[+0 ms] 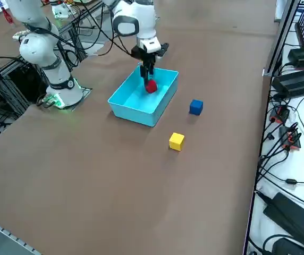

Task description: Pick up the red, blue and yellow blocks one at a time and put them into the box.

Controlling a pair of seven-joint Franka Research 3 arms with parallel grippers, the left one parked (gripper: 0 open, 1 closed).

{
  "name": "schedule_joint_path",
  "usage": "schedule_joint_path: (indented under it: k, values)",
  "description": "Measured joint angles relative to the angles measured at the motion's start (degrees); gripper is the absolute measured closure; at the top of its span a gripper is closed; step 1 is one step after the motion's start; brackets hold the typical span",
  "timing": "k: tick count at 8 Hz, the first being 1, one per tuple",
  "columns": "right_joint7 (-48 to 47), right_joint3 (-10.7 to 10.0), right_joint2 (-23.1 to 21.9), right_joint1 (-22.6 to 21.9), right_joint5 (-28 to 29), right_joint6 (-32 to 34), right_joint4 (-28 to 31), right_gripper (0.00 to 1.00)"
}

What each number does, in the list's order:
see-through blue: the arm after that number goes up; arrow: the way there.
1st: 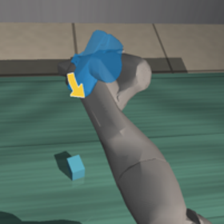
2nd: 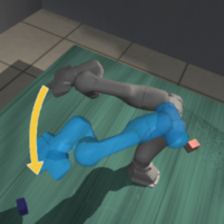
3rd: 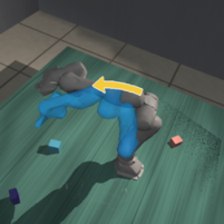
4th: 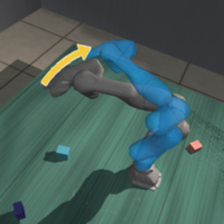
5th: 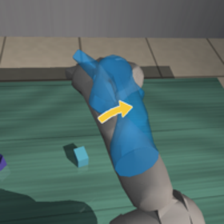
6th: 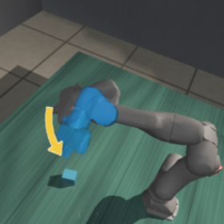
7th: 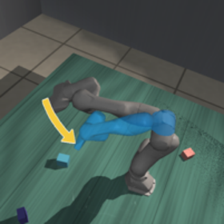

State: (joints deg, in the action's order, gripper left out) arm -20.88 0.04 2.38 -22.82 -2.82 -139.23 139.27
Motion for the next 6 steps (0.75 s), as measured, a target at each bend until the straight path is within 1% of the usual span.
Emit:
schedule_joint_path:
  k: [1, 2, 3, 4, 6]
  values:
    - [0.18, -0.3, -1.98, 0.33, 0.0, 2.5, -2.0, 0.0]
    - [1.07, -0.54, -2.69, 1.35, 0.0, 4.48, -5.26, 0.0]
    - [2.52, -0.68, -1.84, 3.12, 0.0, 5.76, -9.31, 0.0]
    - [3.86, -0.86, 0.91, 5.15, 0.0, 6.37, -14.02, 0.0]
    - [4.79, -1.06, 10.31, 8.45, 0.0, 6.42, -24.45, 0.0]
